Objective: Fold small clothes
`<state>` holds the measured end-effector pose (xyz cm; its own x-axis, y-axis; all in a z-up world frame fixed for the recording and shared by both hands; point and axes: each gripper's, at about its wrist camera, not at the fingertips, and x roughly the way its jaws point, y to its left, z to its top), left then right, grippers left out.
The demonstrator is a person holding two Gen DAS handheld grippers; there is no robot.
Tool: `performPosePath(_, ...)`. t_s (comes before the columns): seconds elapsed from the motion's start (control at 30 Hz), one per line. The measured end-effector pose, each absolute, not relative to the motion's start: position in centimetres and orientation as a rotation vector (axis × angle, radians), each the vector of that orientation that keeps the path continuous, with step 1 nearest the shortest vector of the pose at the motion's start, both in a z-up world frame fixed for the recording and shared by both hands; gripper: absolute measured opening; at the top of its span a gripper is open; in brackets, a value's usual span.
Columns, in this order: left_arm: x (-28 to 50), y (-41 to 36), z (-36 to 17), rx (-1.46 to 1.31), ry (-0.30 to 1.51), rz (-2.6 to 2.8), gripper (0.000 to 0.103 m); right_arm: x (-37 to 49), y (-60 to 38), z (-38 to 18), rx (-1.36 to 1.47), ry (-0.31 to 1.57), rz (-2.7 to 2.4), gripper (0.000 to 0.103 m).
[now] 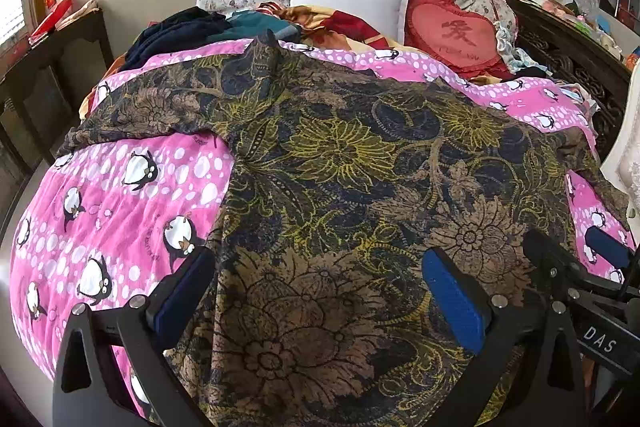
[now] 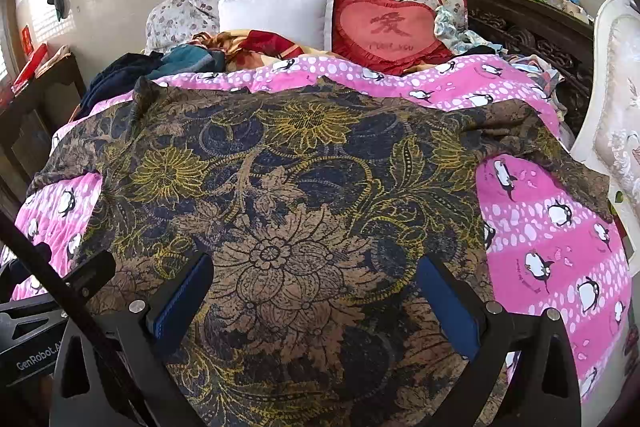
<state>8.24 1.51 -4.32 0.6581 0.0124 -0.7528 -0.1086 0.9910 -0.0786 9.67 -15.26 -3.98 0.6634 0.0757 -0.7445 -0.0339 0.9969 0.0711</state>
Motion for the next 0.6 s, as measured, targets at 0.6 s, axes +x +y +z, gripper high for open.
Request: performPosePath(0.6,9.7,5.2,-5.2,-0.155,0.870,0.108,0.103,12.3,-11.8,-4.7,-0.013,0.862,0.084,0.103)
